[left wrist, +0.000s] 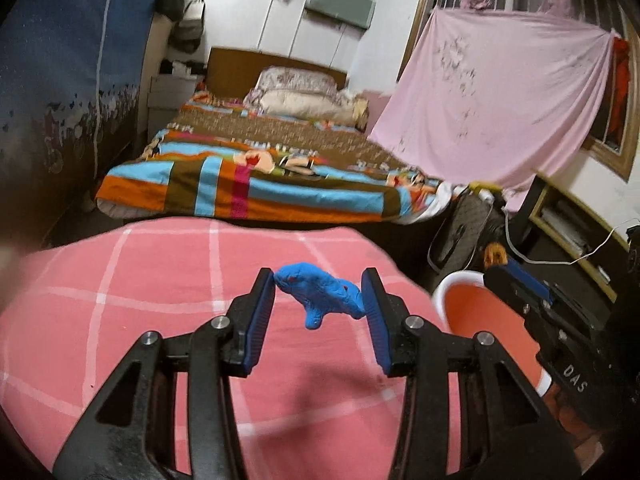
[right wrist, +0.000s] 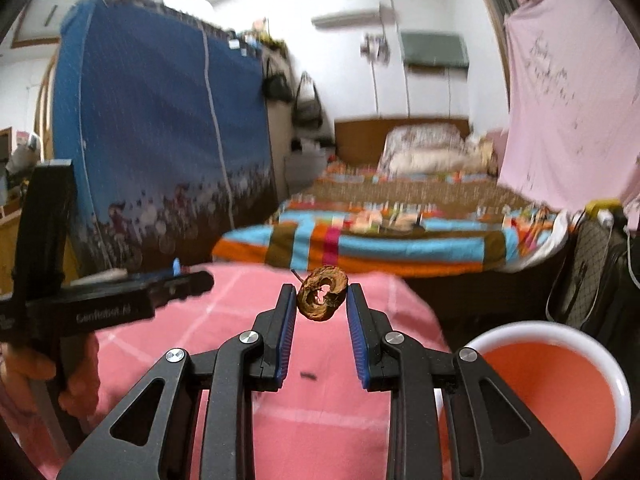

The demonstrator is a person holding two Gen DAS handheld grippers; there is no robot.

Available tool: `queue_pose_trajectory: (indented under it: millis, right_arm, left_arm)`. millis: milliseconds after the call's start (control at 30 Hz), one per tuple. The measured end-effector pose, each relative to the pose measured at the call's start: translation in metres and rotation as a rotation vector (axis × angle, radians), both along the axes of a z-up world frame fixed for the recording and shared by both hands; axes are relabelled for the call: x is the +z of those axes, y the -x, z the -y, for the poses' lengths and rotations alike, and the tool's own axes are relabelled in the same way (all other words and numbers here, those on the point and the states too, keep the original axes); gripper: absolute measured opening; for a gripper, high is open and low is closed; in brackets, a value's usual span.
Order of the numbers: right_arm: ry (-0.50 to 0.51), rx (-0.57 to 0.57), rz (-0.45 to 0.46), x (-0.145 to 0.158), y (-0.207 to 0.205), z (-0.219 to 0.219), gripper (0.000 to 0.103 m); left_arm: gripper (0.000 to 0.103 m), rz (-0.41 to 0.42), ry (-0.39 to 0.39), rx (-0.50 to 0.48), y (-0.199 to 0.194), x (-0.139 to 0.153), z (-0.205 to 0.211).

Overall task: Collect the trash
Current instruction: 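Carry the fruit slice and blue toy over the orange bucket with both tools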

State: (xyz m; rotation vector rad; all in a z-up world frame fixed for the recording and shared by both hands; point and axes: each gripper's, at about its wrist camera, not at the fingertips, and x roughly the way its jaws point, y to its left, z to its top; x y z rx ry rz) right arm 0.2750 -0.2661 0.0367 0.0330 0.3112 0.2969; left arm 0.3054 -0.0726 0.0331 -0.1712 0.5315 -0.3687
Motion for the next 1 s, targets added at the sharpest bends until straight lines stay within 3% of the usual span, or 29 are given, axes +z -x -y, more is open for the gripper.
queue_pose_trajectory:
  millis: [300, 600, 1000]
  right_arm:
    - [-0.081, -0.082, 0.197, 0.023, 0.024, 0.029, 0.024]
    - [-0.134, -0.188, 0.283, 0.032, 0.043, 0.067, 0.024]
    - [-0.145, -0.295, 0.271, 0.031, 0.064, 0.104, 0.024]
  left_arm:
    - [0.029, 0.218, -0.014, -0.026, 0.028, 0.036, 0.021]
    - [0.029, 0.350, -0.036, -0.119, 0.043, 0.052, 0.058]
    - [0.029, 0.377, -0.096, -0.228, 0.065, 0.045, 0.112]
